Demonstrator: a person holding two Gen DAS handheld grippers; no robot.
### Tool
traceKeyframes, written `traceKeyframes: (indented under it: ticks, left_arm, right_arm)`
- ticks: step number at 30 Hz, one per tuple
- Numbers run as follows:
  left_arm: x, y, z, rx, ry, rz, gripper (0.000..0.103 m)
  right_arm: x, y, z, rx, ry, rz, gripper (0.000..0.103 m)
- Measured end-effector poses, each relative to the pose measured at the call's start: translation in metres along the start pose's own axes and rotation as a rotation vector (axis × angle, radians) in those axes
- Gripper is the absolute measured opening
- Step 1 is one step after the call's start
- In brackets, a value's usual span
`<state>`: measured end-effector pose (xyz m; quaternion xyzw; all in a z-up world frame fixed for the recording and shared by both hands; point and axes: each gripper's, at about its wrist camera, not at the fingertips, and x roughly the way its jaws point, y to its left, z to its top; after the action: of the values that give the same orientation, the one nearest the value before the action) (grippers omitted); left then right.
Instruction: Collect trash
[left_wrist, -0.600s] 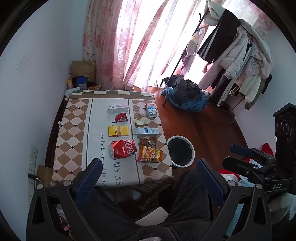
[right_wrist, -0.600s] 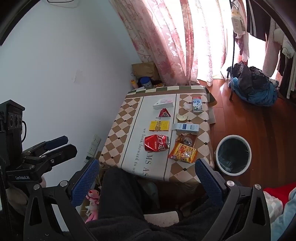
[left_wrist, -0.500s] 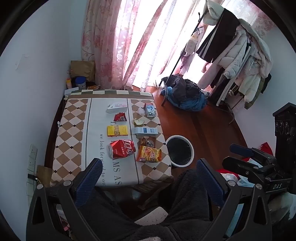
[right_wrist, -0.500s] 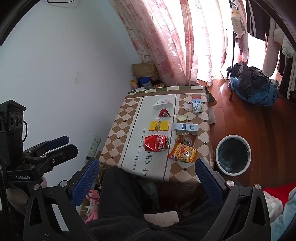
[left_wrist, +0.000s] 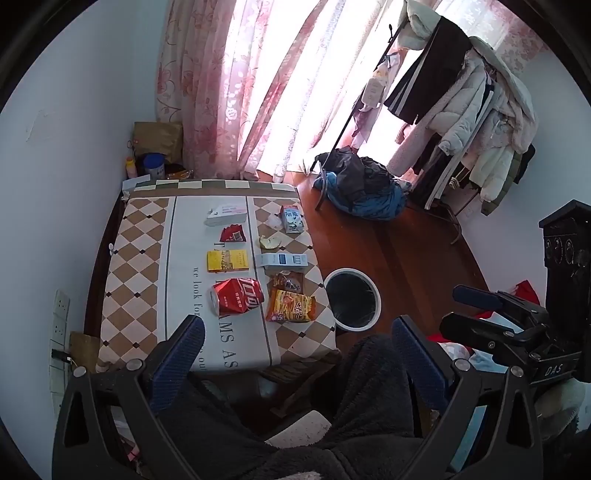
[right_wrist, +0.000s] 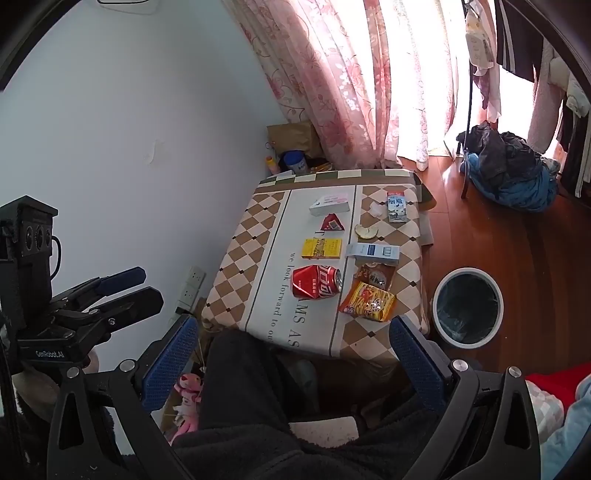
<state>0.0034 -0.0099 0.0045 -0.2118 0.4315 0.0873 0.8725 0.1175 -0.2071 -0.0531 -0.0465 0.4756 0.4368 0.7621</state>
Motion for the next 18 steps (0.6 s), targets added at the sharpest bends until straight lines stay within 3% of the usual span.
traceKeyframes:
  ticks: [18]
  left_arm:
    - [-0.0030,0.0005,-0.0006,-0.002,-0.001,-0.006,0.103]
  right_arm:
    - [-0.0014,-0.0002,0.0008,0.005,0.007,0.005,0.103]
